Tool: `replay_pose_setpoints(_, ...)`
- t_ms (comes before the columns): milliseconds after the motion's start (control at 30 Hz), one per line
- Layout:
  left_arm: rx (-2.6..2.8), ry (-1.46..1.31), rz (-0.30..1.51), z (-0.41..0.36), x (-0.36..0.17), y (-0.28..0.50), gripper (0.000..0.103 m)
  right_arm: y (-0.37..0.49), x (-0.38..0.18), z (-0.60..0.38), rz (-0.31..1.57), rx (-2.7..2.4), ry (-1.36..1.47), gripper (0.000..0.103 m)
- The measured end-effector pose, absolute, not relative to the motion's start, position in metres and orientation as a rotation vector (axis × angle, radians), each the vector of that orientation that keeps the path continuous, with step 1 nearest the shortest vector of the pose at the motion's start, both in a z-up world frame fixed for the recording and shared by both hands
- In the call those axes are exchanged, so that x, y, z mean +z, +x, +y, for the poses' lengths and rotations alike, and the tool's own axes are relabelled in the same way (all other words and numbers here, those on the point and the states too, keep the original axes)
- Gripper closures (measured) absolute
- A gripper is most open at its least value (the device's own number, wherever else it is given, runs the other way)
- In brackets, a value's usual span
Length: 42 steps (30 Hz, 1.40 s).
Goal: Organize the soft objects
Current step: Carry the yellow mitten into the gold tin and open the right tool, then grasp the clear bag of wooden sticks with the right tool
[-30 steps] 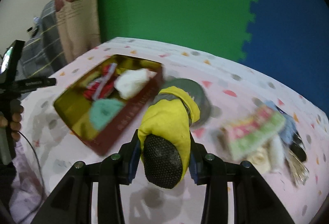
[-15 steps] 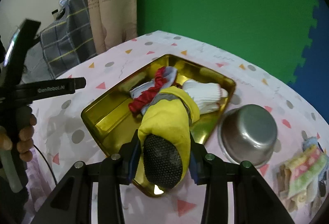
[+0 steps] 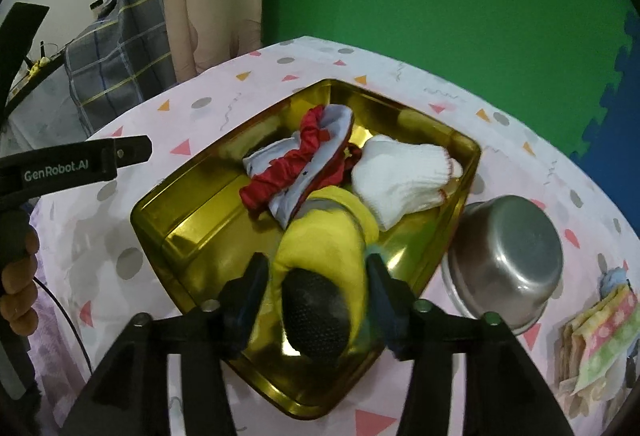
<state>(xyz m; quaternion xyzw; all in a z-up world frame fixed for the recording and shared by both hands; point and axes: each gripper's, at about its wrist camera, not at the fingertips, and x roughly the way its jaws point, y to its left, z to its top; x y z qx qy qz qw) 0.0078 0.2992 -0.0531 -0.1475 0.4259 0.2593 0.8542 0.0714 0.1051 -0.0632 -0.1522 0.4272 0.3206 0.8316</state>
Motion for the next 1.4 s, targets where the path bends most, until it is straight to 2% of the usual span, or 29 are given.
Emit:
replay_pose_setpoints(33, 0.545, -0.308, 0.894, 0.299, -0.053, 0.008, 0.016, 0.071, -0.062, 0.104, 0.901, 0.684, -0.320, 0.041)
replay_pose_setpoints(367, 0.528, -0.274, 0.880, 0.288, -0.051, 0.010, 0.016, 0.066, -0.027, 0.062, 0.840, 0.665, -0.239, 0.040)
replay_pose_setpoints(700, 0.470, -0.194, 0.874, 0.261, -0.049, 0.017, 0.016, 0.074, -0.009, -0.047, 0.803, 0.487, -0.195, 0.040)
replay_pose_setpoints(1100, 0.409, -0.134, 0.864, 0.239, -0.045, 0.020, 0.016, 0.097, -0.037, -0.221, 0.866, 0.234, -0.278, 0.040)
replay_pose_setpoints(1400, 0.257, -0.087, 0.848, 0.193, -0.026, 0.021, 0.015, 0.117, -0.077, -0.279, 0.933, 0.257, -0.309, 0.040)
